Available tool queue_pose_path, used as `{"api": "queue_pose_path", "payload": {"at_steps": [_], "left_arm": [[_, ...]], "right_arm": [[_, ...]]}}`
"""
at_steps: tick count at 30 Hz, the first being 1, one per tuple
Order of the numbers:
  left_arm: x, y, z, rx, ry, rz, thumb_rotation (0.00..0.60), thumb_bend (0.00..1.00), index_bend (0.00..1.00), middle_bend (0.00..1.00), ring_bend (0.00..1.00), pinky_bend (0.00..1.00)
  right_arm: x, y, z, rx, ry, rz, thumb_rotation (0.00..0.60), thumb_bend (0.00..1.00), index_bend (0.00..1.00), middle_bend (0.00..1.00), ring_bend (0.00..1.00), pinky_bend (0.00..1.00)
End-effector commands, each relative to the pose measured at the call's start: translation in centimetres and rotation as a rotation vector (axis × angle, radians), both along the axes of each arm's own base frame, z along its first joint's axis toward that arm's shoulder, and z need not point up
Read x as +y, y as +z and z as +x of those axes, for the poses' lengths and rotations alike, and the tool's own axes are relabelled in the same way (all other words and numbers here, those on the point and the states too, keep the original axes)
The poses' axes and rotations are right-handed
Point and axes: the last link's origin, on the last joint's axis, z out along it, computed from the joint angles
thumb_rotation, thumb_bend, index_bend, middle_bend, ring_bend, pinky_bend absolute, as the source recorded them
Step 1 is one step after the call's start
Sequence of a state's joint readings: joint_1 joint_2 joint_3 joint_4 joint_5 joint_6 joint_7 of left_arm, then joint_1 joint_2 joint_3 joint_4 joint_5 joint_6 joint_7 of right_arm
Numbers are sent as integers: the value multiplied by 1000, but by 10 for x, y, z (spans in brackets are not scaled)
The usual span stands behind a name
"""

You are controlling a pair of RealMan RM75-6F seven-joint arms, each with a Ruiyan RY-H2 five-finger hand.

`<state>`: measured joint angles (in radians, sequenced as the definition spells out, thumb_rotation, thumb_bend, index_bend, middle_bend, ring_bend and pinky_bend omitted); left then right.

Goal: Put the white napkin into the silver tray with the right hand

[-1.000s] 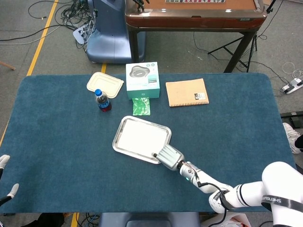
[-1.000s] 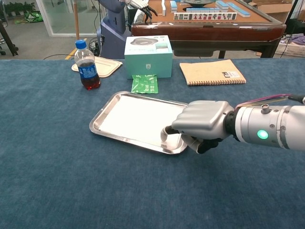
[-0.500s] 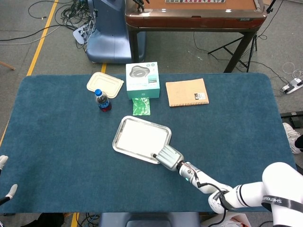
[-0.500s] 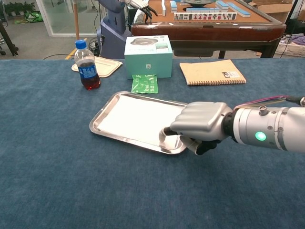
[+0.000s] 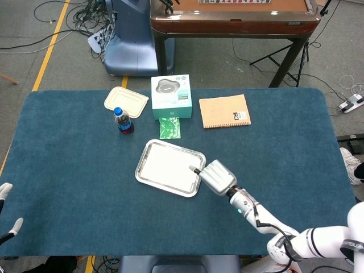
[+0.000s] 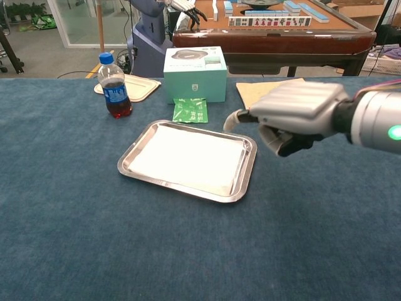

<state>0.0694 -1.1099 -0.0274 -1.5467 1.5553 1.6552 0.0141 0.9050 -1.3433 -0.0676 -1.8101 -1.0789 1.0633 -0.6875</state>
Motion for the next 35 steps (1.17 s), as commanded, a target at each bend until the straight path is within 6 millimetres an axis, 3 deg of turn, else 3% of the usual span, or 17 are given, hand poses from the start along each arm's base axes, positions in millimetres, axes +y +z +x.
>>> {"api": "queue_pose_path", "payload": {"at_steps": [1,4,9,13,18,25,35], "left_arm": [[4,-2,1,-2,-4,-7,600,243,100,123,120,91],[9,-5,3,-4,-15,-18,600,242,100,123,120,91],[18,-10,6,-3,-27,-37,600,242,100,123,120,91],[25,-13,9,-5,-35,-51,600,242,99,123,119,91],[32,-17,12,-4,-46,-68,600,243,100,123,119,91],[37,-23,15,-7,-55,-84,600,242,100,123,119,91],[41,-28,20,-6,-70,-99,600,242,99,123,119,91]], "right_arm": [[6,35,-20,-49,-63,-108,600,1000,169,778,784,1000],[13,54,-36,-59,-112,-180,600,974,169,691,676,961],[28,81,-62,-76,-174,-292,600,709,169,541,495,737],[45,102,-88,-73,-252,-375,600,610,169,466,405,654],[63,123,-115,-79,-325,-455,600,582,160,380,309,571],[86,143,-143,-113,-400,-551,600,580,156,369,296,567],[99,148,-151,-120,-398,-569,600,580,156,369,296,554]]}}
